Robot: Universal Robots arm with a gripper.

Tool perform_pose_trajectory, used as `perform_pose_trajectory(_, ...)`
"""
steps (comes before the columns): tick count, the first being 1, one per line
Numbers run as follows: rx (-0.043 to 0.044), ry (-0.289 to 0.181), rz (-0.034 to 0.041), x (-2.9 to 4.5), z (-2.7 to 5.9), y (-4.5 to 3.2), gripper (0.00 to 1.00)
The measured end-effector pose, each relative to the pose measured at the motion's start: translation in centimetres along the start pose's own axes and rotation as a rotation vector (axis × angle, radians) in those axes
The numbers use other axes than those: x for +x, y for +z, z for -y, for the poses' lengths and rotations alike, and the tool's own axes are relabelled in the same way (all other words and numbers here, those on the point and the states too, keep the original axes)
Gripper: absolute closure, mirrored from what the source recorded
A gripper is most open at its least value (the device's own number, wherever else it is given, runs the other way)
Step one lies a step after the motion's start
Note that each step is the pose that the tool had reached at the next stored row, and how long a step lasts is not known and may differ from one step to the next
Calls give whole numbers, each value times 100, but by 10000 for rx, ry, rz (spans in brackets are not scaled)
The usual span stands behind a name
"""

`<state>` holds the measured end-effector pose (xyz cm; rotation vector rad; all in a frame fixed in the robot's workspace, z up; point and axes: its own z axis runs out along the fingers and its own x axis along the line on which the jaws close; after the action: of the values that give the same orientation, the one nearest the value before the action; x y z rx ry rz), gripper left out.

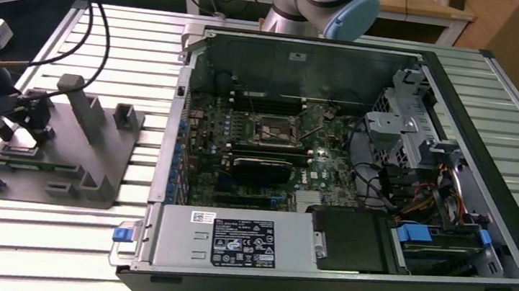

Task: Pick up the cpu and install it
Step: 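Pick up the cpu and move it towards the insertion slot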

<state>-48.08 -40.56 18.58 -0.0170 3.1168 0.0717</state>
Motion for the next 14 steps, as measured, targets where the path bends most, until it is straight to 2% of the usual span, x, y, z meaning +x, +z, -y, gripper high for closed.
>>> perform_pose_trajectory(10,0,-1,-1,-1,2,31,41)
perform_pose_trajectory(12,0,0,-2,-1,2,31,45)
perform_pose_trajectory(14,0,-1,-2,-1,2,32,45)
